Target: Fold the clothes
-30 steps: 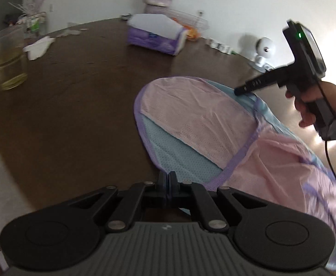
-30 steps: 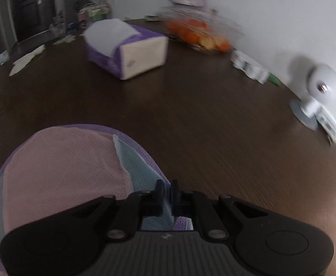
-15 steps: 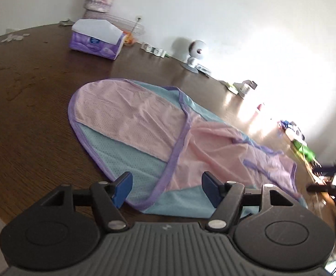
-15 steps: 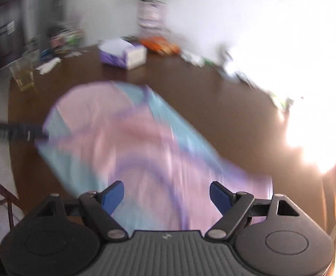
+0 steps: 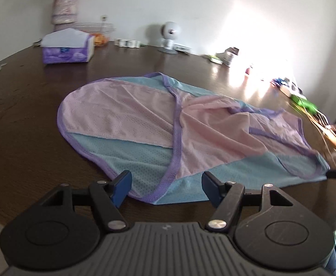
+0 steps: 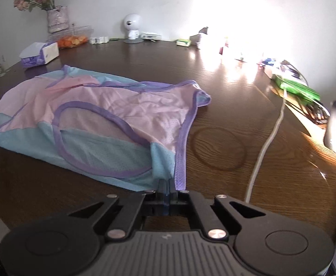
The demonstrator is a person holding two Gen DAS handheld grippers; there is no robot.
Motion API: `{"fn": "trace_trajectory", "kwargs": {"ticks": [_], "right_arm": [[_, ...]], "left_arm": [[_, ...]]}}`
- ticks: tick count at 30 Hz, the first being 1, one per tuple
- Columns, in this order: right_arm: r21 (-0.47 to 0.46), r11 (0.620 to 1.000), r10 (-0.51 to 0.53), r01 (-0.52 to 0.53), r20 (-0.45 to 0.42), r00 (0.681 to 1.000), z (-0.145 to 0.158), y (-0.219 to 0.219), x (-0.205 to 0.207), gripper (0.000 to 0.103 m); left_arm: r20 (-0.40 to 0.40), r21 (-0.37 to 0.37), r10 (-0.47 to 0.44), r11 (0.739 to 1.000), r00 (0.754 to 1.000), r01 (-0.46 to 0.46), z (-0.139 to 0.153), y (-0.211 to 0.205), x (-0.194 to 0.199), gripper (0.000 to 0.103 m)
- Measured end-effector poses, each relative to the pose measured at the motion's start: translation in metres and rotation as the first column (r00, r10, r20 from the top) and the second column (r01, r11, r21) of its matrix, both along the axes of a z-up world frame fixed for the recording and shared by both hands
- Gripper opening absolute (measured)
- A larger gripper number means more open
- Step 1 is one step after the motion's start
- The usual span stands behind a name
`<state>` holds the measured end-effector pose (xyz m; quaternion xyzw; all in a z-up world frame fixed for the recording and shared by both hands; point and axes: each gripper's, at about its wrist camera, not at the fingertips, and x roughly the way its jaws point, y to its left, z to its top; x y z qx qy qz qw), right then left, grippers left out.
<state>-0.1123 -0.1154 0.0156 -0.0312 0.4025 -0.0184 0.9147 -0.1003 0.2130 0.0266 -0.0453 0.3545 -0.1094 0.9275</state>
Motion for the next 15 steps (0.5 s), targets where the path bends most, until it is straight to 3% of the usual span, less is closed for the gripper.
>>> {"fn": "trace_trajectory", "kwargs": {"ticks": [2,5,7,8,10,12,15], "right_arm": [[-0.023,0.999,-0.024,0.024,-0.004,1.0,0.004,0.0,-0.009,0.003],[0.007,1.0,0.017,-0.018,0.077,0.997,0.018,0.006,-0.008,0.018],[0.012,0.993,0.116,-0.118,0.135,0.984,0.024,0.018,0.01,0.061],[0.013,0.986,0.164,-0.168,0.164,0.973,0.027,0.023,0.019,0.063],[-0.044,0.971,0.238,-0.234,0.161,0.958,0.023,0.039,0.052,0.06],[-0.047,0.958,0.287,-0.283,0.125,0.95,0.017,0.051,0.086,0.053],[-0.014,0.944,0.33,-0.33,0.075,0.941,0.005,0.06,0.113,0.048]], "left_arm": [[-0.017,0.004,-0.03,1.0,0.999,0.03,0.004,-0.004,-0.004,0.068],[-0.017,-0.082,-0.034,0.996,0.999,0.033,0.015,0.004,0.0,0.068],[-0.028,-0.137,-0.035,0.99,0.999,0.031,0.02,0.004,0.018,0.068],[-0.034,-0.163,-0.036,0.986,0.999,0.03,0.023,0.003,0.027,0.068],[-0.057,-0.13,-0.025,0.991,0.998,0.018,0.023,-0.011,0.045,0.068],[-0.047,-0.063,-0.021,0.998,0.999,0.018,0.02,-0.024,0.049,0.068],[-0.044,-0.048,0.006,0.999,0.999,-0.008,0.01,-0.02,0.044,0.068]]}}
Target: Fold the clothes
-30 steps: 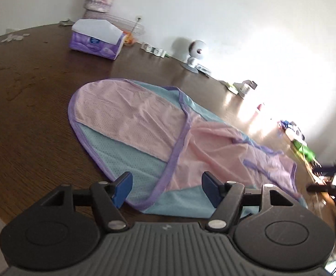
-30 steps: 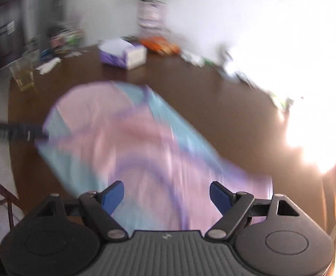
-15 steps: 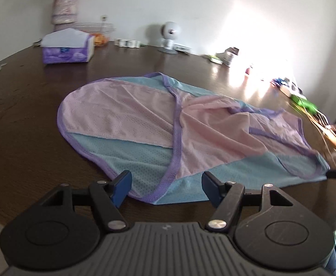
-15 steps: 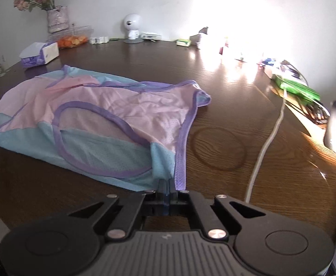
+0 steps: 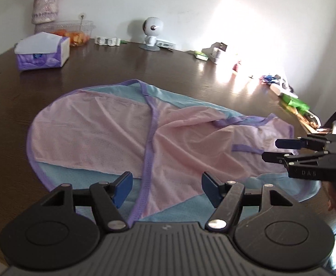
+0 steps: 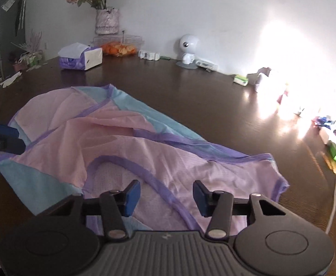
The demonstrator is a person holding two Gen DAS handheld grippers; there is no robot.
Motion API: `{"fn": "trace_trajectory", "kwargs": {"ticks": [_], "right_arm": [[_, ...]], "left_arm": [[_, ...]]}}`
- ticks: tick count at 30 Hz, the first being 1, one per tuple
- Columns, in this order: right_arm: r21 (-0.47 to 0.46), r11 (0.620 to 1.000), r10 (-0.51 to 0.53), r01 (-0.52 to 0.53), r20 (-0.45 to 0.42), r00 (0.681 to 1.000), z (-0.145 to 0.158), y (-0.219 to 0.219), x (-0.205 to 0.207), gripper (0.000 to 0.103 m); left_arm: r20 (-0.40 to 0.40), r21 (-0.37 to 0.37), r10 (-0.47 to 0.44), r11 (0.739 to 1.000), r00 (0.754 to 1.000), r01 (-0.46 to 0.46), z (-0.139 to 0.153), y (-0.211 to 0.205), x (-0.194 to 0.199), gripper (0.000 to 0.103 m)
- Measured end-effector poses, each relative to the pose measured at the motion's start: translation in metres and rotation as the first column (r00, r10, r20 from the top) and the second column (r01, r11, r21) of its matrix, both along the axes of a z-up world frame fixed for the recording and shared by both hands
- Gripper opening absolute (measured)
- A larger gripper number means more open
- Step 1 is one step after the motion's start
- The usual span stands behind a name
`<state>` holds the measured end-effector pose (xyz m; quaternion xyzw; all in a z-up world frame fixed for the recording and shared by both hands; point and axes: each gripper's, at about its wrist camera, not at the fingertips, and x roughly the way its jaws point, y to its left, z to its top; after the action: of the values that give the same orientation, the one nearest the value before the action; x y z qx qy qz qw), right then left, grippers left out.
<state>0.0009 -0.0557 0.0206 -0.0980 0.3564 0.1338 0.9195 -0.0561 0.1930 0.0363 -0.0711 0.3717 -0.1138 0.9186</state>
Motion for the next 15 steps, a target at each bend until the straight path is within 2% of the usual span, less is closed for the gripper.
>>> {"fn": "trace_trajectory", "kwargs": {"ticks": [2,4,5,6,7,9,12,15], "right_arm": [[0.025,1.0,-0.006,0.007,-0.016,1.0,-0.007,-0.002,0.006,0.048],[0.092,0.996,-0.018,0.021,-0.028,0.999,-0.01,-0.008,0.01,0.041],[0.12,0.992,-0.035,0.038,-0.029,0.999,-0.011,-0.012,0.011,0.034],[0.146,0.987,-0.055,0.059,-0.035,0.998,-0.01,-0.017,0.013,0.012],[0.174,0.982,-0.072,0.079,-0.048,0.996,-0.01,-0.021,0.013,0.004],[0.215,0.97,-0.1,0.111,-0.064,0.993,-0.009,-0.03,0.012,0.003],[0.226,0.963,-0.138,0.148,-0.059,0.989,-0.005,-0.043,-0.001,0.002],[0.225,0.955,-0.183,0.191,-0.057,0.982,0.001,-0.058,-0.017,0.003]], "left_arm": [[-0.023,-0.03,0.026,0.999,0.999,-0.026,-0.009,0.012,-0.003,0.068],[-0.021,-0.042,0.051,0.998,0.998,-0.052,-0.012,0.021,-0.005,0.068],[-0.012,-0.048,0.061,0.997,0.998,-0.061,-0.013,0.026,-0.006,0.068],[-0.012,-0.053,0.068,0.996,0.998,-0.068,-0.013,0.028,-0.006,0.068],[-0.013,-0.052,0.07,0.996,0.997,-0.071,-0.012,0.029,-0.005,0.068],[-0.014,-0.042,0.071,0.997,0.997,-0.071,-0.012,0.028,-0.002,0.068],[-0.024,-0.01,0.063,0.998,0.998,-0.064,-0.009,0.021,0.001,0.069],[-0.026,-0.054,0.042,0.998,0.999,-0.044,0.0,0.012,-0.002,0.069]]}}
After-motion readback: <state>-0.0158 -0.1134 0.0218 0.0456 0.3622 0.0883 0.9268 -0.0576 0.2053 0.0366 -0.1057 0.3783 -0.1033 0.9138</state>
